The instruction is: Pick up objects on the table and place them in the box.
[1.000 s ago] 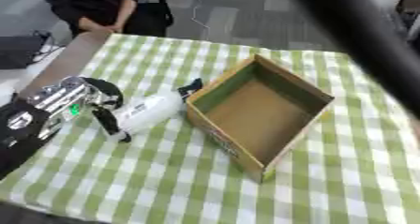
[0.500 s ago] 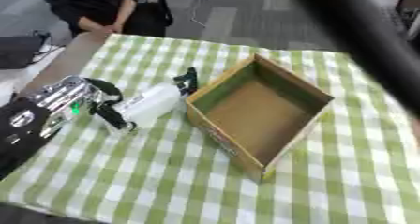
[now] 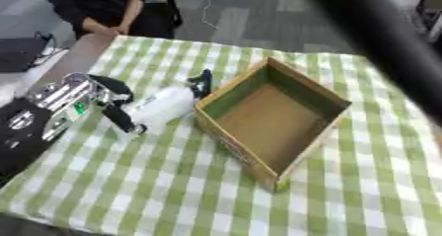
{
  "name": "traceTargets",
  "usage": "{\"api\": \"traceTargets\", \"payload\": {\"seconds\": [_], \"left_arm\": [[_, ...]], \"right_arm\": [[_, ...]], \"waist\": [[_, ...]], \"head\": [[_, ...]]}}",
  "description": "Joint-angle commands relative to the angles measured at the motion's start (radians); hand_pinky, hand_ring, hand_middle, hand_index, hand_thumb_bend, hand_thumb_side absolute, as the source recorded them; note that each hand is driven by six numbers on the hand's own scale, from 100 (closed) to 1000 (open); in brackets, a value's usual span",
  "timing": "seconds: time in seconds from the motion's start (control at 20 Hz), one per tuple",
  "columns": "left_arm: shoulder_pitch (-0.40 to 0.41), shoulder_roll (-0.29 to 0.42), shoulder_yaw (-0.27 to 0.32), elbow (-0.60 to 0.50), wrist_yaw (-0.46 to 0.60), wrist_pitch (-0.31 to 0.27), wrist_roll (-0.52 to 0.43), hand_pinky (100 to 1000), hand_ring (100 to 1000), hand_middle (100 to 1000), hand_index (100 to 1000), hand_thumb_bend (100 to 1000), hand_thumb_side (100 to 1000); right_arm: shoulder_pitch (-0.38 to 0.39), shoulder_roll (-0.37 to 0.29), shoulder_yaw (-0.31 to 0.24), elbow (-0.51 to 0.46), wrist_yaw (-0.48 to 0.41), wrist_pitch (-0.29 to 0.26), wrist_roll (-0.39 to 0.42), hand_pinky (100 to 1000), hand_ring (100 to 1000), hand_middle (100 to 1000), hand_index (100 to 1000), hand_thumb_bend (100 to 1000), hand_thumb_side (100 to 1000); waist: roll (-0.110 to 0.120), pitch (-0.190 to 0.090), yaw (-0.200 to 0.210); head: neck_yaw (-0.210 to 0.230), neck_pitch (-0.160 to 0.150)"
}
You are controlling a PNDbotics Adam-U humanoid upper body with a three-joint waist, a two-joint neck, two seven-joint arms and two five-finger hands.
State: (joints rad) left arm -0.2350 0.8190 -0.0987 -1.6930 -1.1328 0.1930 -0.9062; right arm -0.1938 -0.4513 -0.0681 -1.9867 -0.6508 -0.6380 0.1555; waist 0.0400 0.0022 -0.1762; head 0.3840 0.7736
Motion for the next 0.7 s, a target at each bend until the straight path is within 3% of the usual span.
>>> {"api": "traceTargets", "payload": {"seconds": [0.05, 0.35, 0.7], "left_arm": [[-0.039, 0.072, 0.037, -0.07, -0.02, -0.006, -0.001, 100, 100, 100, 209, 100, 768], [-0.108, 0.129, 0.025, -0.162, -0.039, -0.052, 0.015, 100, 100, 100, 208, 100, 767], [-0.188, 0.144, -0.025, -0.172, -0.037, -0.141, 0.168, 100, 100, 100, 200, 100, 765]], "right_arm": [[-0.005, -0.022, -0.005, -0.013, 0.003, 0.001, -0.001, 439, 576, 574, 843, 354, 966], [0.002, -0.024, 0.0, -0.013, 0.008, 0.003, 0.001, 438, 575, 573, 844, 351, 968], [0.0, -0.024, 0.006, -0.013, 0.008, 0.006, 0.004, 438, 575, 573, 844, 351, 970]], "waist": [[-0.002, -0.01, 0.003], [-0.001, -0.014, 0.003], [0.001, -0.014, -0.005]], "head": [[0.015, -0.004], [0.025, -0.004], [0.037, -0.004]]}}
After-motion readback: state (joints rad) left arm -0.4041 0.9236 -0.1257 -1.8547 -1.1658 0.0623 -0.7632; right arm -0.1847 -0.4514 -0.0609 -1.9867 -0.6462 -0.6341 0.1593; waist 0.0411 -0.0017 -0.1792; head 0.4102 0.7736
